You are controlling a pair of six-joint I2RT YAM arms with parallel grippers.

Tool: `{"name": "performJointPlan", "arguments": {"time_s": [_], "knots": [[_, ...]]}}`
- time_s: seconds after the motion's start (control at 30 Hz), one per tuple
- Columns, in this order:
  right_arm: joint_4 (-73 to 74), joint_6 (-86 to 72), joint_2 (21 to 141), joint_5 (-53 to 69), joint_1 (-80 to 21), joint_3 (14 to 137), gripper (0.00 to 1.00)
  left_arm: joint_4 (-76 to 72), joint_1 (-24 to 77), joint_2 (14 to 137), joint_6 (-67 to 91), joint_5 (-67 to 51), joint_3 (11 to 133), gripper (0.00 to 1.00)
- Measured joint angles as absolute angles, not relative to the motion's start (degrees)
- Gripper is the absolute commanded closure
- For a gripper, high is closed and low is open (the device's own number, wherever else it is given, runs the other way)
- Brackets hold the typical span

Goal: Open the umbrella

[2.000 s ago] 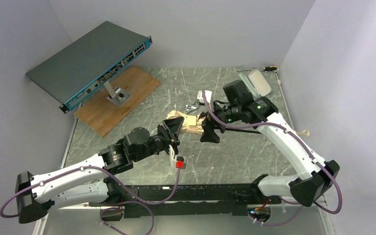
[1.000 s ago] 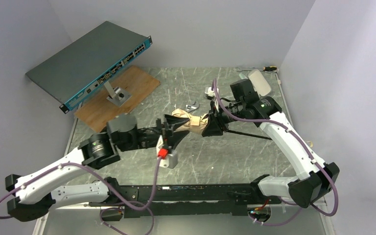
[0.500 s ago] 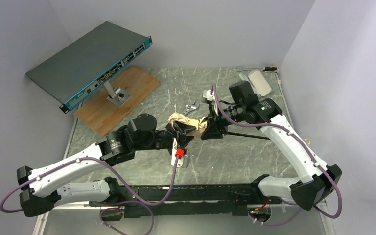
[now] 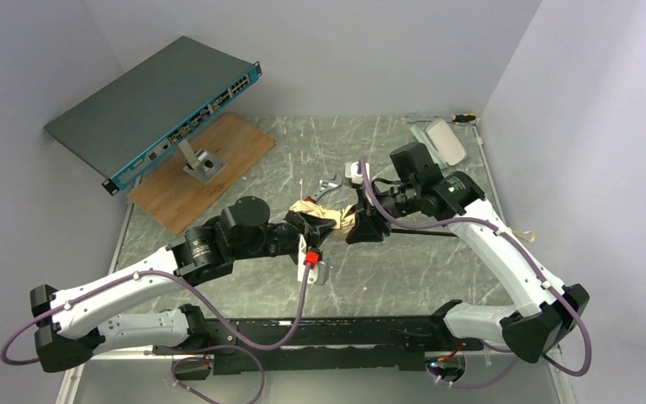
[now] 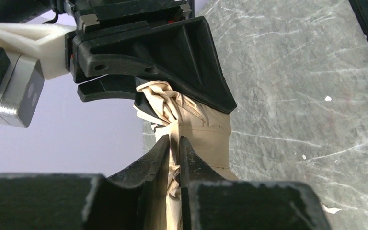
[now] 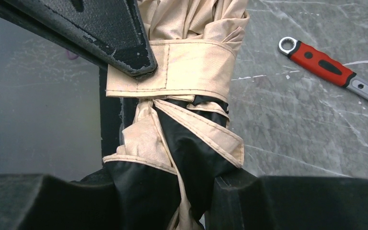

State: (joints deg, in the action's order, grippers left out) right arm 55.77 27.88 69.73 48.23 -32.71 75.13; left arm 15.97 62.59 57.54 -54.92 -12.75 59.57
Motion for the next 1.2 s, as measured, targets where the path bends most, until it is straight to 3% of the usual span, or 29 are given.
{"name": "performJointPlan", "arguments": {"time_s": [0.27,0.33,0.6,0.8,1.2], "knots": [[55.75,30.15,69.1,45.36,-33.17,75.13,1.0,14.57,62.61,58.65,-52.23,-11.03,59.57,0.85],[55.94,30.48,69.1,44.71,-33.17,75.13,1.0,14.52,62.61,59.07,-51.75,-10.72,59.57,1.0],[54.63,32.86,68.05,42.57,-34.02,74.19,1.0,14.59,61.28,59.24,-45.74,-11.49,60.05,1.0],[51.55,36.62,66.59,40.29,-34.96,73.52,1.0,15.2,56.31,60.53,-34.61,-15.64,63.26,1.0],[53.12,42.5,64.47,39.66,-39.42,74.04,1.0,16.58,45.32,68.58,-22.09,-11.79,70.24,1.0]]}}
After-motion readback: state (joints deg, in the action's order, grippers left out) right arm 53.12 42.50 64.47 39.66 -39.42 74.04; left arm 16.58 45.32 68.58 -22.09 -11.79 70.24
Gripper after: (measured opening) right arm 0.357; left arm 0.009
